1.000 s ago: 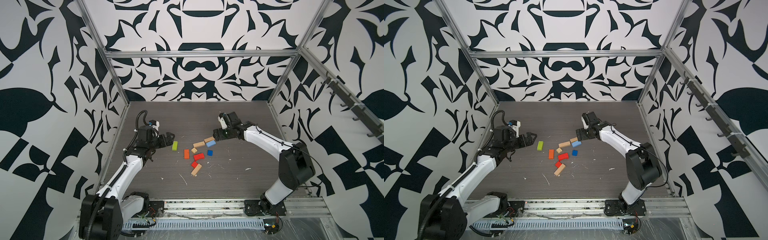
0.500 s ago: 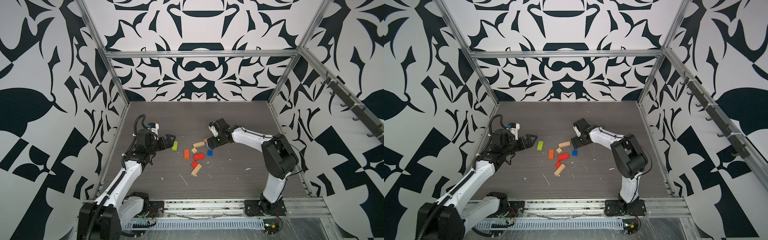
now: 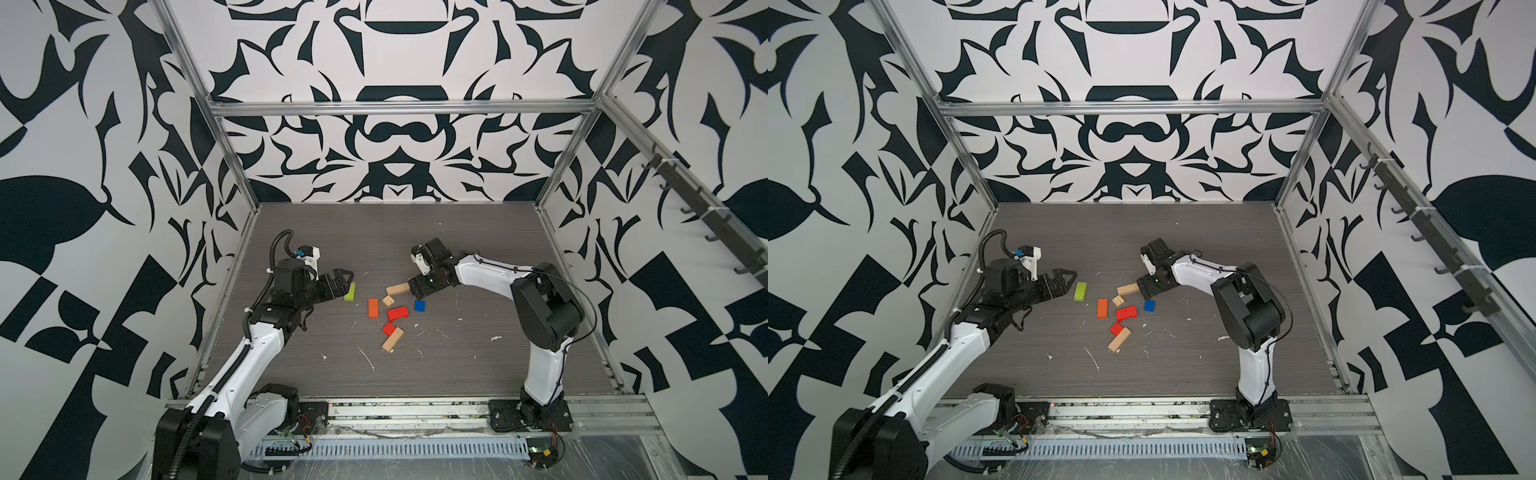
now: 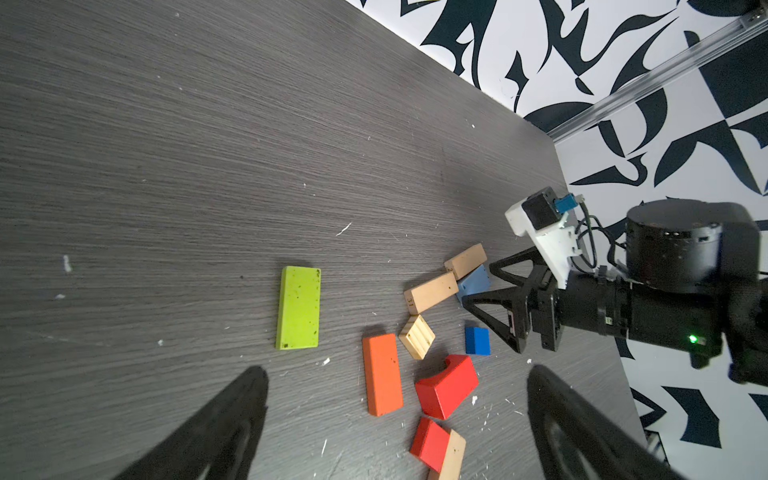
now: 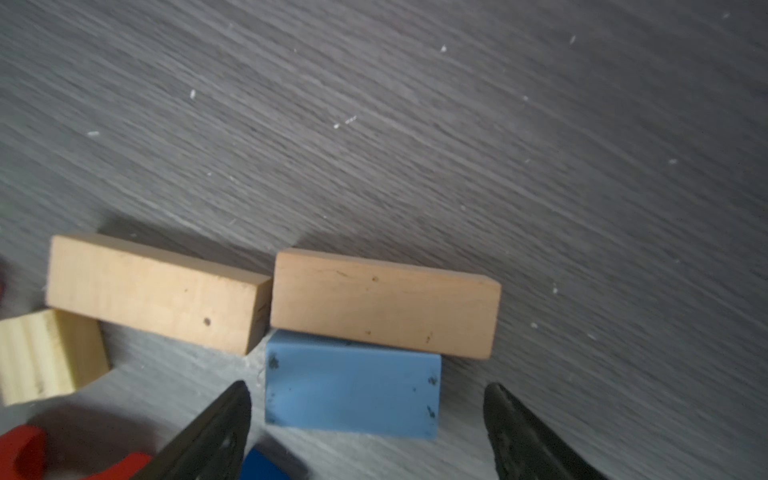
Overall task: Build the wood block tower
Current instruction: 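Lower the right gripper over the light blue block and close on it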
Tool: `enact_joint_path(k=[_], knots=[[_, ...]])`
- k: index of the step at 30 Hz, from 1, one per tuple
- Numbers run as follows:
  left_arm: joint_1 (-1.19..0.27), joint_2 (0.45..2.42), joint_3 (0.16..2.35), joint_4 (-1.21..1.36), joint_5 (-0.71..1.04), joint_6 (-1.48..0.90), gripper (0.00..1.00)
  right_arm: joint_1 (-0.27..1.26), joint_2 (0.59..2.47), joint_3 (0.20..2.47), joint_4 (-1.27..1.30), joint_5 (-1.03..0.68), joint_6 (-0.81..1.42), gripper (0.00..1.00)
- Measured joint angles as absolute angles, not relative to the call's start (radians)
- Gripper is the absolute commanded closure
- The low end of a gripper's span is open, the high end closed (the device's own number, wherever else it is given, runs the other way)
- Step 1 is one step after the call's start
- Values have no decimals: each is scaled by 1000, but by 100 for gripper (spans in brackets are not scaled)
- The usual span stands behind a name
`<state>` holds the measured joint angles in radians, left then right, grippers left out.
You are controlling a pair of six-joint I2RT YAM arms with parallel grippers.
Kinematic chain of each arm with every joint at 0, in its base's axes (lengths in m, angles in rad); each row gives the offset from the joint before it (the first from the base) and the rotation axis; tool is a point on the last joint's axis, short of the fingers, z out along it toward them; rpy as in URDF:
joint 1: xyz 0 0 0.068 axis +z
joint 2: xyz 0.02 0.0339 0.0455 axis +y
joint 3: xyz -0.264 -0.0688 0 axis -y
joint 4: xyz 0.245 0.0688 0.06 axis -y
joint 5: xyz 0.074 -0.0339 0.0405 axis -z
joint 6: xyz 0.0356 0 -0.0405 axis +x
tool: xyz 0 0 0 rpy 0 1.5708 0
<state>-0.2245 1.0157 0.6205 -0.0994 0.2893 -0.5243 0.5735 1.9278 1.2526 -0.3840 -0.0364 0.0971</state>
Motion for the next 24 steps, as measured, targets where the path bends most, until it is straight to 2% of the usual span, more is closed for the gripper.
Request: enact_joint_path(k=[8, 19, 24], knots=[[-244, 1026, 620, -100, 286, -530, 1, 591, 1941, 1260, -379, -19, 96, 14], [-286, 1066, 620, -99, 257, -537, 1, 598, 1942, 1261, -376, 4, 87, 28], [-312, 1092, 620, -94, 242, -544, 1, 601, 1942, 1261, -376, 13, 88, 31]])
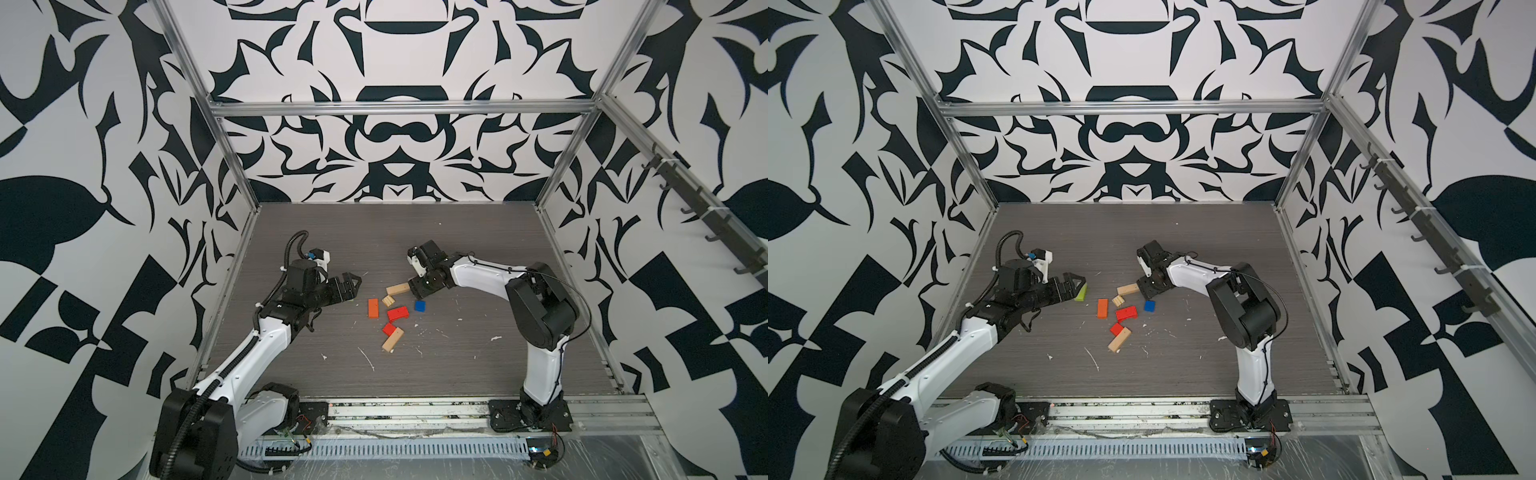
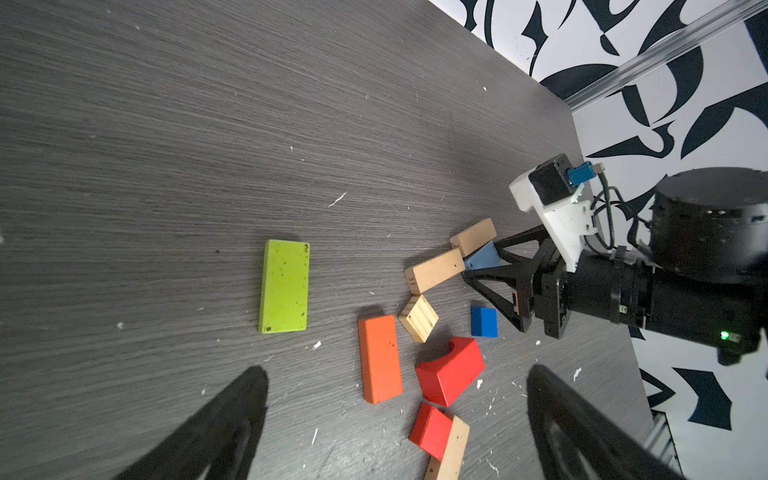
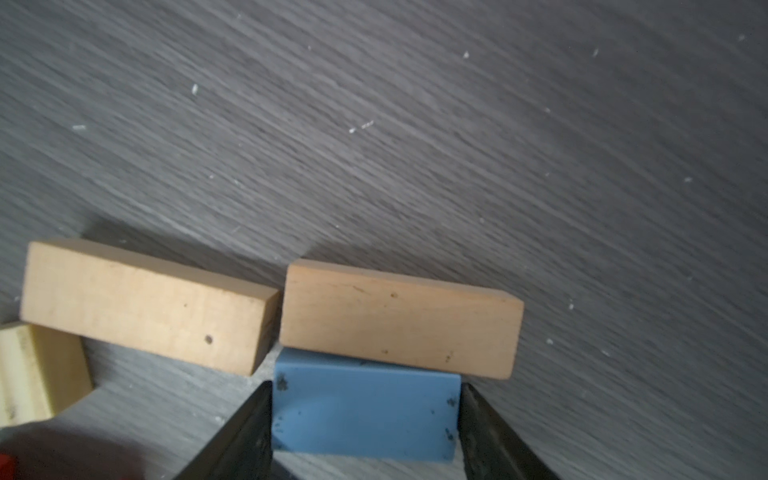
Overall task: Build the wood block tower
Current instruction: 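Lower the right gripper over the light blue block and close on it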
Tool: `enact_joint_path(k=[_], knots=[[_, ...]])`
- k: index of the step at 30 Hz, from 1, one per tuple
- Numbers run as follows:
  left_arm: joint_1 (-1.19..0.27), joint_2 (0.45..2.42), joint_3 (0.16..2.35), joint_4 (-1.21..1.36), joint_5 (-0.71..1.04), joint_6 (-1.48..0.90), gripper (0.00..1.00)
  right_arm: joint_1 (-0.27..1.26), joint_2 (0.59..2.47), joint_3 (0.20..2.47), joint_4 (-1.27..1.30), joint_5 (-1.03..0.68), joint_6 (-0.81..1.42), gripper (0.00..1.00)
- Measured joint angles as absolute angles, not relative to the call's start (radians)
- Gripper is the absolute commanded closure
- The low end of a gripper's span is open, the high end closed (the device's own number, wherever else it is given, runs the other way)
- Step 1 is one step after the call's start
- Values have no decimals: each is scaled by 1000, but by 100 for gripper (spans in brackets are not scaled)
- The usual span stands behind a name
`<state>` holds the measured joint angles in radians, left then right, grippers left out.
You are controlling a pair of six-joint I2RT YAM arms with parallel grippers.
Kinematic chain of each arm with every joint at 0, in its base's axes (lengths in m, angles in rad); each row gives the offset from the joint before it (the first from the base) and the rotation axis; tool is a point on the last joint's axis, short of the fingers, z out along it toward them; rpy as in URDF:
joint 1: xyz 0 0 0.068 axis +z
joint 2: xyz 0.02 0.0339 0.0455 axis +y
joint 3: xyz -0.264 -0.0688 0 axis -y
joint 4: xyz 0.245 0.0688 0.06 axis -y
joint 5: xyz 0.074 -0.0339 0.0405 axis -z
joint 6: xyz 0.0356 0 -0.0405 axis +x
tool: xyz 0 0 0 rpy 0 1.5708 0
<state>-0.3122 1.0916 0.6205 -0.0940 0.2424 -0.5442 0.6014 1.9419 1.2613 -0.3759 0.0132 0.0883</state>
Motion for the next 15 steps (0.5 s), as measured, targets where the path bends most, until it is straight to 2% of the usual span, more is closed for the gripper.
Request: enact_joint_path(k=[15], knots=[[-342, 1130, 632, -70, 232, -574, 1, 604, 1882, 1240, -419, 82, 181, 34]])
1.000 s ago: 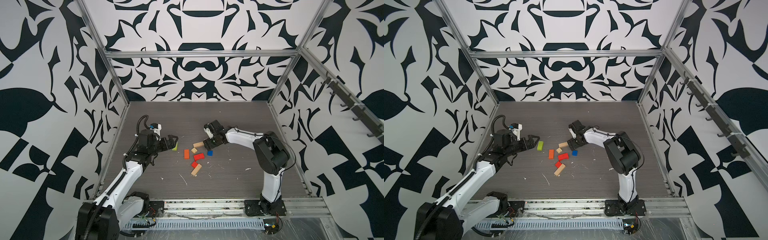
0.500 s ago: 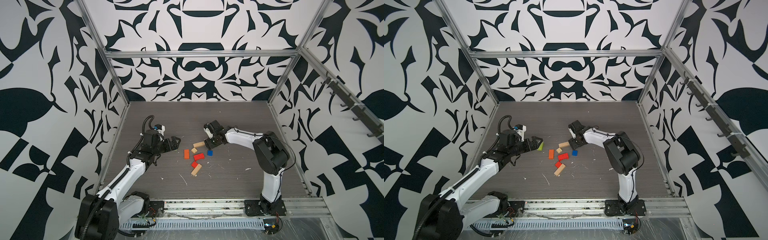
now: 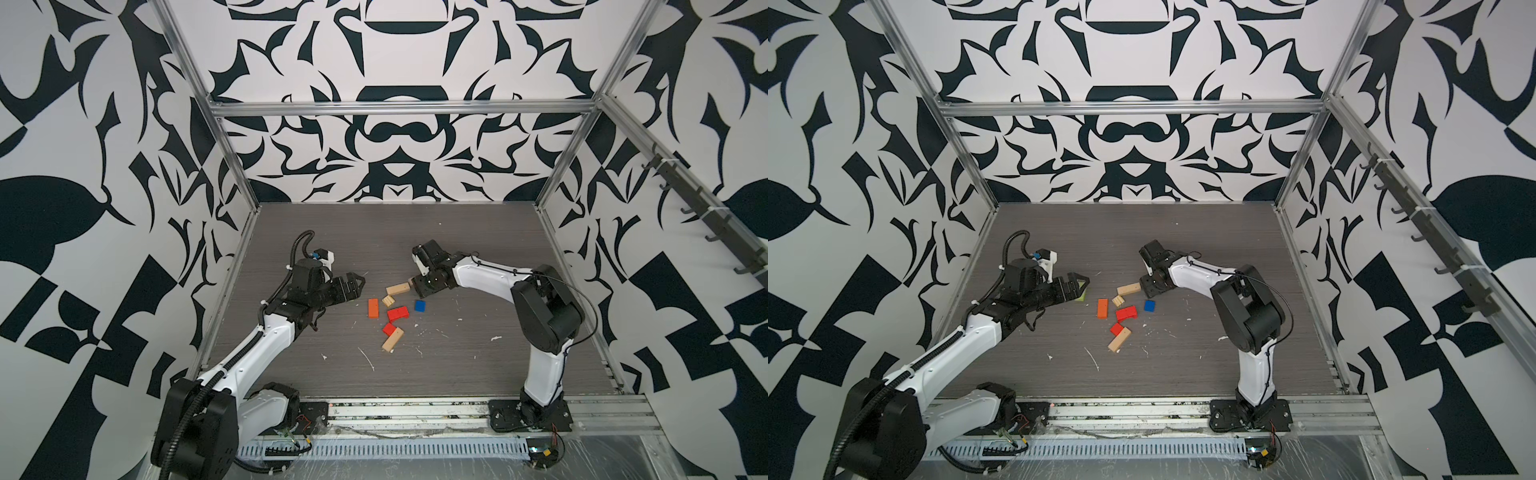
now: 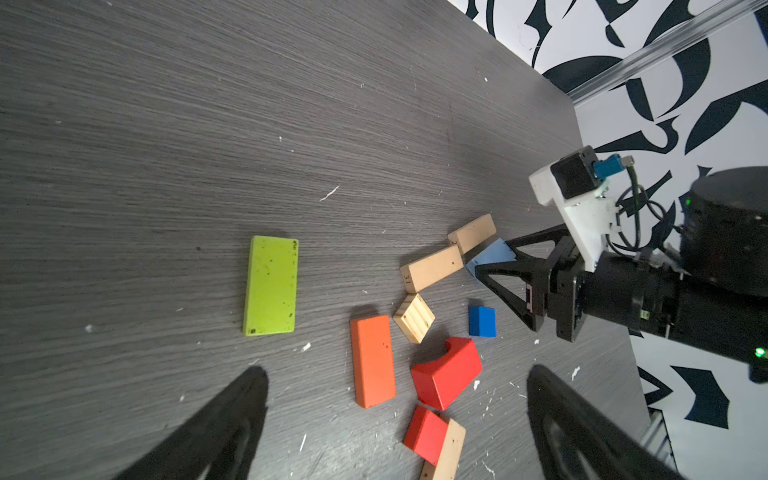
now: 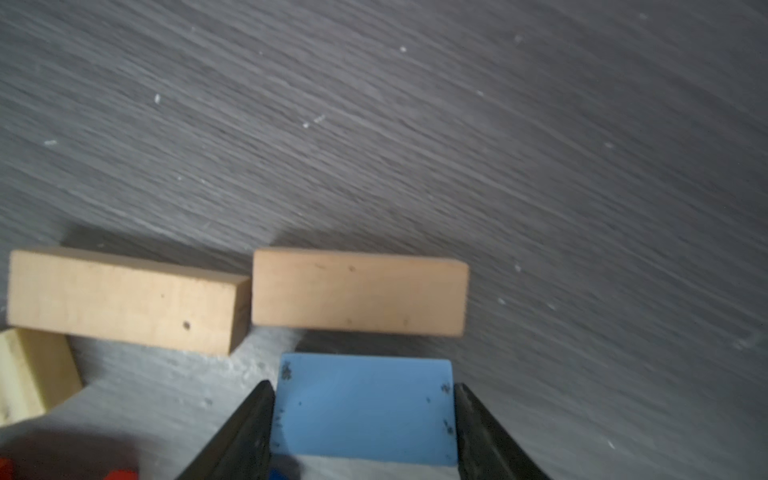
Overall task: Build the wood block tower
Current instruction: 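Lower the right gripper over the light blue block and close on it, then carry the light blue block away from the pile and release it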
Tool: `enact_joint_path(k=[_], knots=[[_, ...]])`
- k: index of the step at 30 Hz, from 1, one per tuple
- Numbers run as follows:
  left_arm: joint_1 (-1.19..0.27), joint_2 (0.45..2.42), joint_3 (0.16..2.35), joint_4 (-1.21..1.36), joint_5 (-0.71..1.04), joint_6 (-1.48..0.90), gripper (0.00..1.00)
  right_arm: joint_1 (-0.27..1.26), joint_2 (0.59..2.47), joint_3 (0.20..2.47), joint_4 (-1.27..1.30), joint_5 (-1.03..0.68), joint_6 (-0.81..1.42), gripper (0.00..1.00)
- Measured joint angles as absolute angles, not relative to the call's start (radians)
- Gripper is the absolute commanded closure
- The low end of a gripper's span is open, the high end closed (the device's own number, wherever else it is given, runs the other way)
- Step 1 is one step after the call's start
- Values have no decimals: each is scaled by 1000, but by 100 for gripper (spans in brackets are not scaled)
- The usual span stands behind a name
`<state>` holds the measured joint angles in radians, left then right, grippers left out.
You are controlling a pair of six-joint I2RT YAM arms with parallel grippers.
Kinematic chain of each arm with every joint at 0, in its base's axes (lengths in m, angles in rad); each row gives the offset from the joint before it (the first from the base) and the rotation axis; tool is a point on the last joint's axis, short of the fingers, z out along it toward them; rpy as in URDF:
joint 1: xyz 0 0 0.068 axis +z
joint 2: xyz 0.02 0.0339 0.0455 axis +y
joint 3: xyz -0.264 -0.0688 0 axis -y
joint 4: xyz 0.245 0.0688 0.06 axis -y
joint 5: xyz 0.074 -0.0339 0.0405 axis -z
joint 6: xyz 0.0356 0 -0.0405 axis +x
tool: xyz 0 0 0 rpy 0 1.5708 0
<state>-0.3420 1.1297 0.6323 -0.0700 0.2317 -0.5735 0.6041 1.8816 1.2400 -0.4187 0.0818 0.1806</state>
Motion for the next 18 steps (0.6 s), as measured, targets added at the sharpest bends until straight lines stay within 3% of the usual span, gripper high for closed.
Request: enact_joint_path(k=[18], knots=[[-406, 1236, 684, -26, 221, -586, 1, 604, 1727, 1019, -461, 107, 321, 33]])
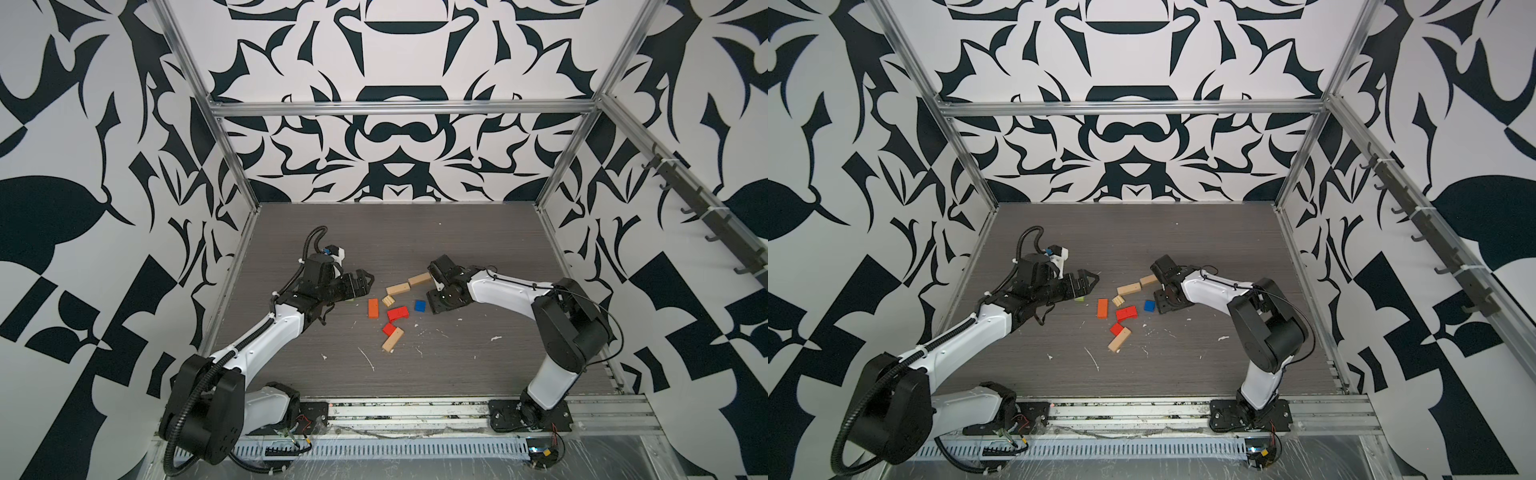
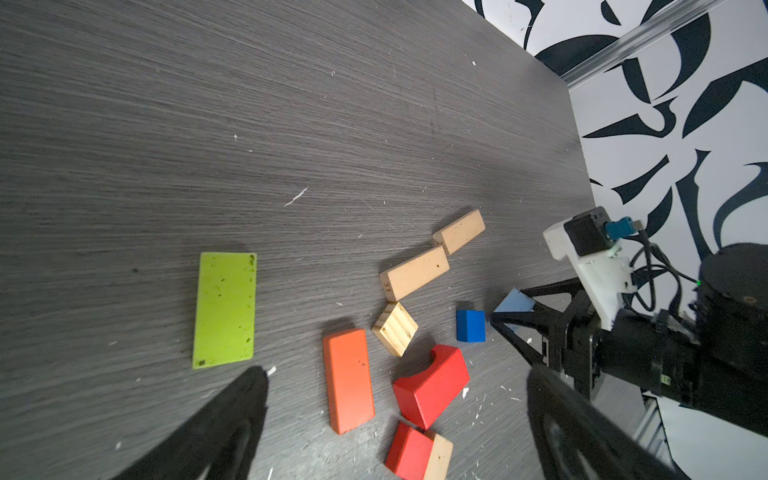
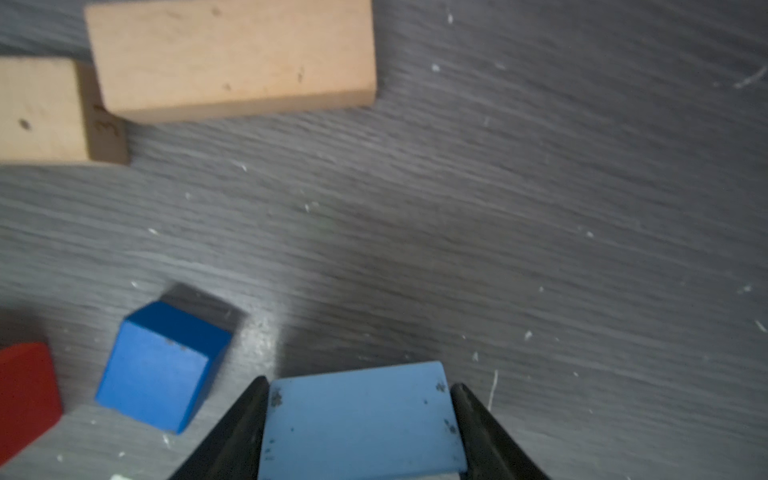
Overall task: Build the wood block tower
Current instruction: 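Carry the light blue block away from the pile and release it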
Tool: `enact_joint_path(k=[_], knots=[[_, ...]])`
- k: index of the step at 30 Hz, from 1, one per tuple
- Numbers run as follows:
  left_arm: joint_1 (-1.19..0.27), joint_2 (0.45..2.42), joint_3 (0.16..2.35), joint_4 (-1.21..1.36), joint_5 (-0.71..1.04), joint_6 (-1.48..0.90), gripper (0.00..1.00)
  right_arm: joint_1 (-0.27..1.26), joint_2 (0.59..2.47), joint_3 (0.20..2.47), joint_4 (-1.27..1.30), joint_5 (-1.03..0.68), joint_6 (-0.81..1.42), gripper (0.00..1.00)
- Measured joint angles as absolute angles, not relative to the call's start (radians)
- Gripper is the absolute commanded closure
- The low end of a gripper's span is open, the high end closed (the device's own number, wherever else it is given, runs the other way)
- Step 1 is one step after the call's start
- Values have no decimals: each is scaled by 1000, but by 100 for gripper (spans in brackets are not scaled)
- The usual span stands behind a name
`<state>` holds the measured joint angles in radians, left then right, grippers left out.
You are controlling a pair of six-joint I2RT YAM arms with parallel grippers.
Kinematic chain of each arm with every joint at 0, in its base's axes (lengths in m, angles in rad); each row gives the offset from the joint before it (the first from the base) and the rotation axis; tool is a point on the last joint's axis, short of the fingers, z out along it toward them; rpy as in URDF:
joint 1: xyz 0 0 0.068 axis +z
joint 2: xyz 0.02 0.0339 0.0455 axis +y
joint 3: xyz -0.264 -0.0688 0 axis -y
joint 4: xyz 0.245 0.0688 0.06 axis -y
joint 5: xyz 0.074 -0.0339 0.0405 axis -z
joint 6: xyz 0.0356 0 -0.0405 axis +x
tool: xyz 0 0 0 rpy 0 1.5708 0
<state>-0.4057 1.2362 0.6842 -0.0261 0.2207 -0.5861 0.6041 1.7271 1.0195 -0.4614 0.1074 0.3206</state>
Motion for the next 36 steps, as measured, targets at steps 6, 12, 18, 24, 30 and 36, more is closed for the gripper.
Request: enact_joint_path(k=[6, 12, 18, 24, 30, 36], knots=[[-418, 1249, 696, -21, 212, -588, 1, 604, 1684, 976, -476, 109, 344, 30], [-424, 1253, 701, -19, 202, -588, 1, 604, 1655, 941, -483, 107, 371, 20], [-429, 1260, 718, -22, 201, -590, 1, 606, 1654, 928, -493, 98, 385, 9], [-439, 1261, 723, -24, 200, -607, 0, 606, 1654, 980, -531, 100, 382, 1], [-454, 1261, 724, -35, 198, -614, 0, 607, 1701, 1123, -529, 97, 368, 2], [-461, 1256, 724, -52, 197, -614, 0, 607, 1809, 1246, -527, 83, 336, 2]])
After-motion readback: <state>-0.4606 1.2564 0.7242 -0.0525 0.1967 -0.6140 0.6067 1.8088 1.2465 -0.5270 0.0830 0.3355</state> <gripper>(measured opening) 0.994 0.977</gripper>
